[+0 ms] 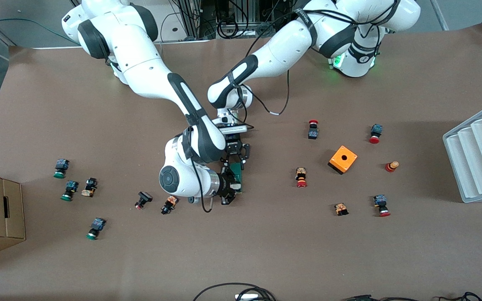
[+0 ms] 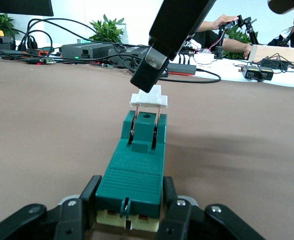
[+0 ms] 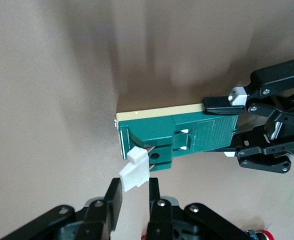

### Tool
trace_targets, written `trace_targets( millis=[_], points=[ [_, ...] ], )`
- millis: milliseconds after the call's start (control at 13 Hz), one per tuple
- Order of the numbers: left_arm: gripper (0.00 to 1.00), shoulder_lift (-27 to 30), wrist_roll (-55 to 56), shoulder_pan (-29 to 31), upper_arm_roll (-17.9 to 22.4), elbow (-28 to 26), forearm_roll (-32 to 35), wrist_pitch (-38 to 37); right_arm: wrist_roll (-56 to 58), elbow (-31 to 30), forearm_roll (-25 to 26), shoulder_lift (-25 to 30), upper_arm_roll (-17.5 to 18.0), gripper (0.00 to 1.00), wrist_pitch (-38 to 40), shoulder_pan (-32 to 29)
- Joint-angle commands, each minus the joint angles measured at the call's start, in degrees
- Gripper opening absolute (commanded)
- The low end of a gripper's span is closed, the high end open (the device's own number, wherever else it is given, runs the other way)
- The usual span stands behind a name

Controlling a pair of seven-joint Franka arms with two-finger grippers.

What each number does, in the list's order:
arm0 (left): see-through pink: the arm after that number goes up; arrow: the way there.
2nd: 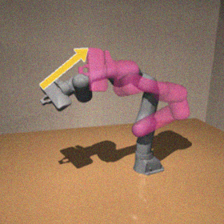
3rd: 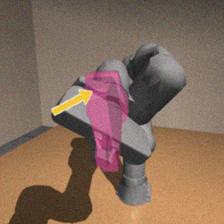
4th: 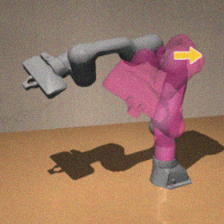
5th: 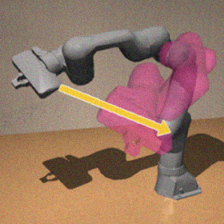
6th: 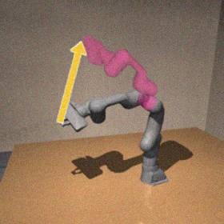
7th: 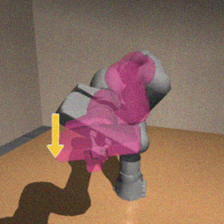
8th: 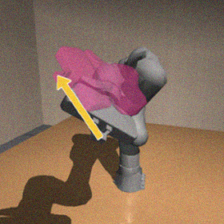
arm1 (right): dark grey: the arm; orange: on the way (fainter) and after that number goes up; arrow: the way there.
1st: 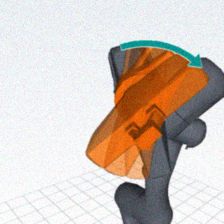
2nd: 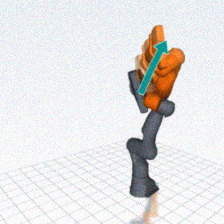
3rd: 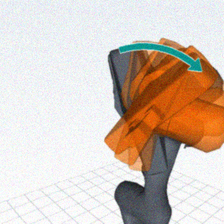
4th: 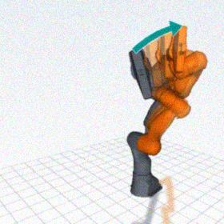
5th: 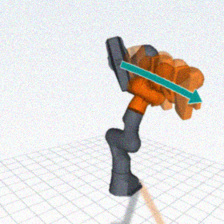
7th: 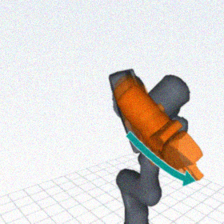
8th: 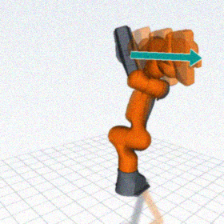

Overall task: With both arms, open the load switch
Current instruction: 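Push the white handle down with the right gripper while the left gripper holds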

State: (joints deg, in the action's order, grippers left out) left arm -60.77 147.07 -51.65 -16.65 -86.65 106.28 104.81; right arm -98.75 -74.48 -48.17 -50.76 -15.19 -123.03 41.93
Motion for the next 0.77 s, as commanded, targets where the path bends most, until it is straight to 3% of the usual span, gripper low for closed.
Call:
trace_targets(
  millis=[0,694],
  points=[
    [0.56,-0.75,0.50,0.06,-0.75,0.43,-0.19,0.05,0.75,-3.74,1.50,1.63,1.22,0.28,0.16,-0.01],
    [0.55,-1.37,0.50,0.06,-0.66,0.51,-0.10,0.22,1.46,-4.27,1.50,1.98,1.22,0.24,0.16,0.08]
  ],
)
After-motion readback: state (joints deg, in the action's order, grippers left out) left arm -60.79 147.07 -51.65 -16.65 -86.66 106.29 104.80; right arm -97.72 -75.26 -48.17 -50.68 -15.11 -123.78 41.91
